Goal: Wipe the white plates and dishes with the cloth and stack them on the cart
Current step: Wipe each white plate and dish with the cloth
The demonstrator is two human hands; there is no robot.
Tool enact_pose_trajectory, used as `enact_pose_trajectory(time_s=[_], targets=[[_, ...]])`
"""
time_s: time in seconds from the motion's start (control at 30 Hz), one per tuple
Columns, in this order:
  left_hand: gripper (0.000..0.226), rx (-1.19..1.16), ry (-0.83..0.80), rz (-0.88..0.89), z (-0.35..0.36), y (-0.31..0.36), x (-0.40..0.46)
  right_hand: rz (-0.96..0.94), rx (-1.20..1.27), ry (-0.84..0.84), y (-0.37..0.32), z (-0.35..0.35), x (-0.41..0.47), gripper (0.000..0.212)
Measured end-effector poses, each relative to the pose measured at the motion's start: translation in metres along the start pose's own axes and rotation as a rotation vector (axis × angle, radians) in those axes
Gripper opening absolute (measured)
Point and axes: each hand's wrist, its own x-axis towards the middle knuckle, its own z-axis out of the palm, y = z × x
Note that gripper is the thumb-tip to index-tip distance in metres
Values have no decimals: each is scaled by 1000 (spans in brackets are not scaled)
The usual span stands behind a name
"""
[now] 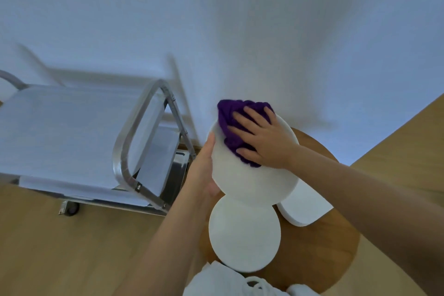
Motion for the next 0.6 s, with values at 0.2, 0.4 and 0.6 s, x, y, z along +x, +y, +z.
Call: enact_pose_trajectory(time_s=[0.2, 0.4, 0.6], targets=[[75, 207, 227, 106, 2, 7, 6, 356, 51, 21, 8, 0, -11, 61], [62, 7, 134, 176, 8, 19, 9, 574, 150, 80, -13, 15, -24, 58], [64, 66, 215, 218, 11, 11, 13, 683, 314, 53, -60, 21, -33, 64]])
